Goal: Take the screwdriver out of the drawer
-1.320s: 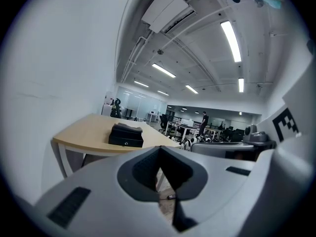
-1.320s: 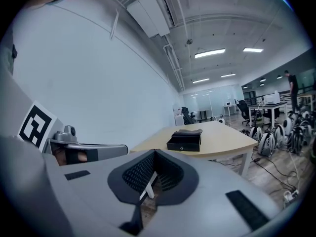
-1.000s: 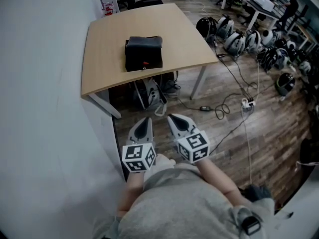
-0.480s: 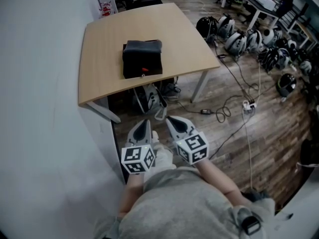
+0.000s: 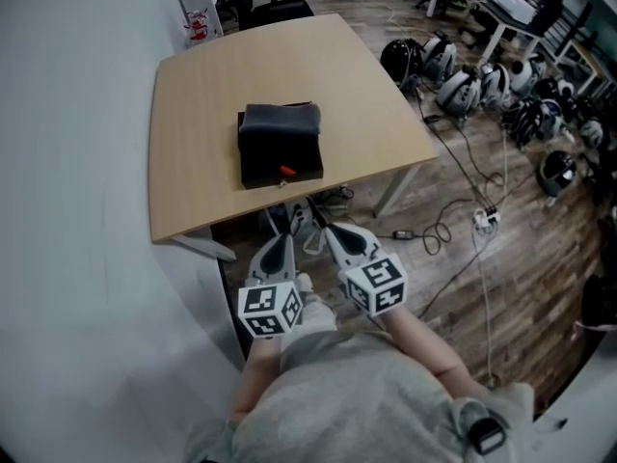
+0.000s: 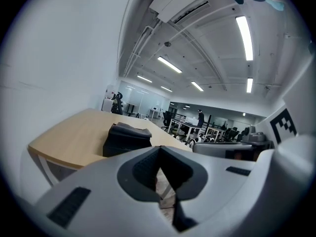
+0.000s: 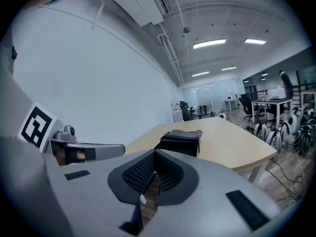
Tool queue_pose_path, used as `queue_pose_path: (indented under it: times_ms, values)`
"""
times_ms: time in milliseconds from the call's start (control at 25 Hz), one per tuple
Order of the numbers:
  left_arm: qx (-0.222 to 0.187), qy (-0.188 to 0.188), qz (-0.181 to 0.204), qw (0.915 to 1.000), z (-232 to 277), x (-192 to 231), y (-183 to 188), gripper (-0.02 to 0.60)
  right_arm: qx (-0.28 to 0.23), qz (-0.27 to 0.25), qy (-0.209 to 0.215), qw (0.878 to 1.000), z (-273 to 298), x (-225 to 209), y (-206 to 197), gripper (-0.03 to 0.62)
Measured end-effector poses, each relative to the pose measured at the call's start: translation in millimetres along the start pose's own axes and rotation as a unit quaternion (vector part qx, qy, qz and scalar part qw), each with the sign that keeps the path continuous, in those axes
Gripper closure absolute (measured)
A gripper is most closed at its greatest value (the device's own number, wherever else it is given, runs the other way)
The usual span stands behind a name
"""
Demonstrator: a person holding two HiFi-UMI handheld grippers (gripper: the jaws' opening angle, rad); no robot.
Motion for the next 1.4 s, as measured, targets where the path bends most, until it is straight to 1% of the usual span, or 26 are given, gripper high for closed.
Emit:
queue_pose_path:
  times_ms: [360,600,760,920,1160,1240,1400]
  values:
    - [0.007,0.001,0.0,1.0,71.4,64.4,44.7,0.58,0.009,-0.002,0.003,1.0,94.1,-24.1,41.9,0.594]
    - [0.018,-0.002,0.0,0.9998,109.4,100.8,59.1,0.58,0.018,-0.004,-0.007,1.0,142.7,-39.6,56.8,0.595]
    - [0.025,-0.009,0.0,0.9997,132.3,125.4,63.3,0.58,0.037,-0.016,-0.017,0.999,175.8,-49.1,58.1,0.594]
    - [0.032,-0.017,0.001,0.9993,152.3,147.6,61.0,0.58,0.078,-0.031,-0.021,0.996,212.3,-62.6,46.6,0.594]
    - [0.046,-0.022,0.003,0.9987,167.1,169.7,64.6,0.58,0.15,-0.065,-0.005,0.986,262.3,-73.8,31.1,0.594]
    - [0.047,-0.02,0.003,0.9987,169.1,173.0,64.9,0.58,0.181,-0.075,0.007,0.981,274.0,-74.4,26.6,0.594]
    - [0.049,-0.008,-0.01,0.9987,175.3,183.5,58.4,0.58,0.244,-0.099,0.032,0.964,296.7,-81.5,9.8,0.594]
Point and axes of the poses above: the fingertips, and each gripper's own axes: z forward along the fingers, x to its left, y out of its top, the point moved 4 cm from there along -z, backward along the fingers, and after that the axes turned 3 degrees about -x, right-handed, at the moved point
